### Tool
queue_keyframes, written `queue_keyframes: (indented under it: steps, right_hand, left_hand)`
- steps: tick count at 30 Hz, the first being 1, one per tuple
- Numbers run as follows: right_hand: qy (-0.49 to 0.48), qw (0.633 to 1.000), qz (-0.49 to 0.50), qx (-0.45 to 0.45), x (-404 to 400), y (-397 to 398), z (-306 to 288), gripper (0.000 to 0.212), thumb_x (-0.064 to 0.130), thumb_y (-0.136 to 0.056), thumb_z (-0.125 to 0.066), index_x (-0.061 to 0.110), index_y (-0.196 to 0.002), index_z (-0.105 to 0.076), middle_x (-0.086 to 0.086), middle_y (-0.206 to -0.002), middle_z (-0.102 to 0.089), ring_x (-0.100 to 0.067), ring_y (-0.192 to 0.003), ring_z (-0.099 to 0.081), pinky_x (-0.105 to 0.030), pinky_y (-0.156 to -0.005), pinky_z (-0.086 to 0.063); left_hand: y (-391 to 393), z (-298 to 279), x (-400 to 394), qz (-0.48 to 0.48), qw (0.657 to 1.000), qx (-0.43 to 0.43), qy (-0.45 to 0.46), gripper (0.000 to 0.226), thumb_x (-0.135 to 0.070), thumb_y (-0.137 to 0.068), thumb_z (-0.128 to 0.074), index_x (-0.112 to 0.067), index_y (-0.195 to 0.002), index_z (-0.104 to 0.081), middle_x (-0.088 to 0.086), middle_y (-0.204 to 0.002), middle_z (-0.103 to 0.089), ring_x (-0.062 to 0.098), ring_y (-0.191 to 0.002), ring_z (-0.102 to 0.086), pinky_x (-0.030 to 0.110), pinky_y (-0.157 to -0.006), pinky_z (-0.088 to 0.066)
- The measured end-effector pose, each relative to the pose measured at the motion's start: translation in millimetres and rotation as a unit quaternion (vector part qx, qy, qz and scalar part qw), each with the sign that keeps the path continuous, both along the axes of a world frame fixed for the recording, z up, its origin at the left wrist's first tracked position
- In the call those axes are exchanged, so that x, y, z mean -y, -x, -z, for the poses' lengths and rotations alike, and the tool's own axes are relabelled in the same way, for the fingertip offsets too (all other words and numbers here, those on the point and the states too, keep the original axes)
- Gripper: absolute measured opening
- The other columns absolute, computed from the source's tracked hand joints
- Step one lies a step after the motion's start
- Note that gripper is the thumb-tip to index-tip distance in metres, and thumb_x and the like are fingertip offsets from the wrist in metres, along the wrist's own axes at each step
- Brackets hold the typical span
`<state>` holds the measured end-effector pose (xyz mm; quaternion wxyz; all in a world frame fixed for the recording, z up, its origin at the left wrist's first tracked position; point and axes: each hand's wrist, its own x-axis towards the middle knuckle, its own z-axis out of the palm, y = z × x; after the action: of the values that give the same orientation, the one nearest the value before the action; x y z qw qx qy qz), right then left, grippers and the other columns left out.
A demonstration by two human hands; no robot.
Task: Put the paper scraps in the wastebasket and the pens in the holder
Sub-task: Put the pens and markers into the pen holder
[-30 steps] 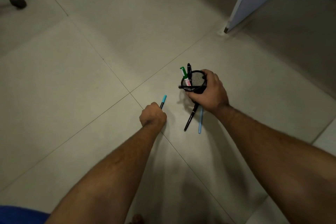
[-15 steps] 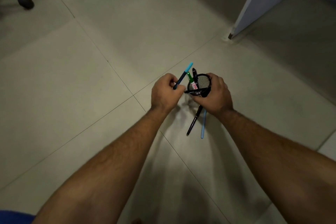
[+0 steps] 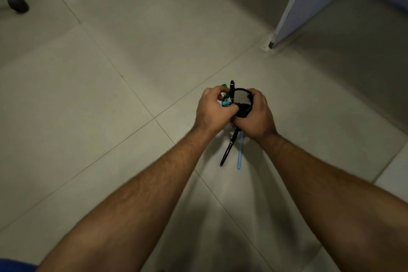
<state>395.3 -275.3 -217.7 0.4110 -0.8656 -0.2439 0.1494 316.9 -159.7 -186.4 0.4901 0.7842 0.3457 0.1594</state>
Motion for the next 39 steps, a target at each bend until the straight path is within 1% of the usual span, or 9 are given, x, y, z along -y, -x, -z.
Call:
queue_keyframes:
  steps: [4, 7, 9, 12, 17, 24, 31, 35, 39]
  right_hand:
    - [-0.010, 1.000, 0.014, -0.003, 0.5, -1.9, -0.3, 0.081, 0.033, -0.064, -0.083, 0.018, -0.134, -0.045, -0.004, -0.127, -0.054, -0.020, -0.112, -0.057, -0.032, -0.092, -0.052]
    - [-0.011, 0.999, 0.032, -0.011, 2.0, -2.2, 0.3, 0.081, 0.040, -0.063, -0.084, 0.021, -0.132, -0.046, 0.000, -0.127, -0.054, -0.016, -0.111, -0.057, -0.029, -0.095, -0.051]
    - [-0.010, 0.999, 0.047, -0.014, 5.3, -4.3, 0.6, 0.080, 0.038, -0.063, -0.084, 0.021, -0.131, -0.046, 0.000, -0.127, -0.054, -0.016, -0.112, -0.057, -0.030, -0.095, -0.052]
    - [0.006, 0.998, 0.060, 0.000, 11.1, -4.4, 2.1, 0.082, 0.041, -0.060, -0.081, 0.020, -0.132, -0.046, -0.001, -0.127, -0.054, -0.020, -0.112, -0.057, -0.037, -0.095, -0.053]
    - [0.021, 0.997, 0.065, 0.021, 19.0, 1.8, 5.4, 0.085, 0.047, -0.057, -0.077, 0.023, -0.132, -0.046, 0.000, -0.126, -0.055, -0.020, -0.112, -0.056, -0.041, -0.095, -0.053]
    - [0.022, 0.997, 0.074, 0.028, 28.2, -1.1, 5.5, 0.081, 0.043, -0.059, -0.080, 0.021, -0.131, -0.048, -0.001, -0.124, -0.056, -0.020, -0.111, -0.056, -0.039, -0.094, -0.053]
    - [0.010, 0.994, 0.112, 0.010, 18.6, -2.8, 7.4, 0.078, 0.039, -0.062, -0.085, 0.019, -0.128, -0.048, -0.003, -0.124, -0.055, -0.022, -0.111, -0.057, -0.038, -0.094, -0.052]
    - [0.021, 0.992, 0.121, 0.018, 11.9, -6.9, 8.0, 0.082, 0.041, -0.061, -0.084, 0.018, -0.131, -0.047, -0.005, -0.126, -0.054, -0.024, -0.114, -0.055, -0.039, -0.095, -0.052]
    - [0.033, 0.992, 0.115, 0.025, 5.4, -2.1, 9.8, 0.084, 0.042, -0.061, -0.084, 0.019, -0.132, -0.046, -0.006, -0.127, -0.054, -0.025, -0.114, -0.055, -0.040, -0.094, -0.052]
  left_hand:
    - [3.2, 4.2, -5.9, -0.018, 0.999, 0.026, 0.017, 0.040, -0.021, -0.072, -0.073, -0.022, -0.111, -0.065, -0.004, -0.090, -0.054, 0.003, -0.072, -0.046, 0.013, -0.063, -0.037]
    - [7.0, 1.7, -0.9, -0.141, 0.979, 0.082, 0.118, 0.019, -0.017, -0.081, -0.062, -0.018, -0.100, -0.063, -0.006, -0.078, -0.053, 0.008, -0.064, -0.047, 0.022, -0.062, -0.043]
    - [14.7, 11.8, 5.6, -0.191, 0.973, 0.036, 0.122, 0.006, -0.016, -0.087, -0.057, -0.015, -0.091, -0.061, -0.007, -0.073, -0.055, 0.008, -0.065, -0.051, 0.025, -0.065, -0.044]
    - [27.5, 43.3, 18.5, -0.059, 0.984, -0.149, 0.075, 0.004, -0.024, -0.084, -0.062, -0.020, -0.082, -0.060, -0.002, -0.082, -0.066, 0.018, -0.075, -0.065, 0.031, -0.072, -0.056]
    - [31.1, 67.8, 30.9, 0.162, 0.930, -0.324, -0.060, 0.040, -0.043, -0.078, -0.070, -0.016, -0.106, -0.061, 0.004, -0.102, -0.064, 0.025, -0.095, -0.060, 0.033, -0.077, -0.052]
    - [24.1, 70.5, 40.3, 0.125, 0.912, -0.376, -0.108, 0.022, -0.021, -0.086, -0.063, -0.011, -0.105, -0.063, 0.010, -0.106, -0.066, 0.028, -0.094, -0.063, 0.032, -0.073, -0.052]
    - [14.5, 41.5, -6.2, -0.103, 0.978, -0.148, 0.108, 0.017, -0.026, -0.075, -0.074, -0.014, -0.085, -0.067, 0.005, -0.086, -0.071, 0.023, -0.081, -0.067, 0.030, -0.070, -0.055]
    - [4.1, 15.7, -16.1, -0.134, 0.977, -0.013, 0.166, 0.010, -0.024, -0.068, -0.069, -0.020, -0.075, -0.064, 0.005, -0.075, -0.070, 0.027, -0.077, -0.071, 0.043, -0.074, -0.061]
    - [-4.1, -5.9, -12.8, -0.135, 0.967, 0.082, 0.200, 0.007, -0.008, -0.080, -0.069, -0.012, -0.079, -0.064, 0.010, -0.075, -0.069, 0.021, -0.069, -0.067, 0.034, -0.067, -0.060]
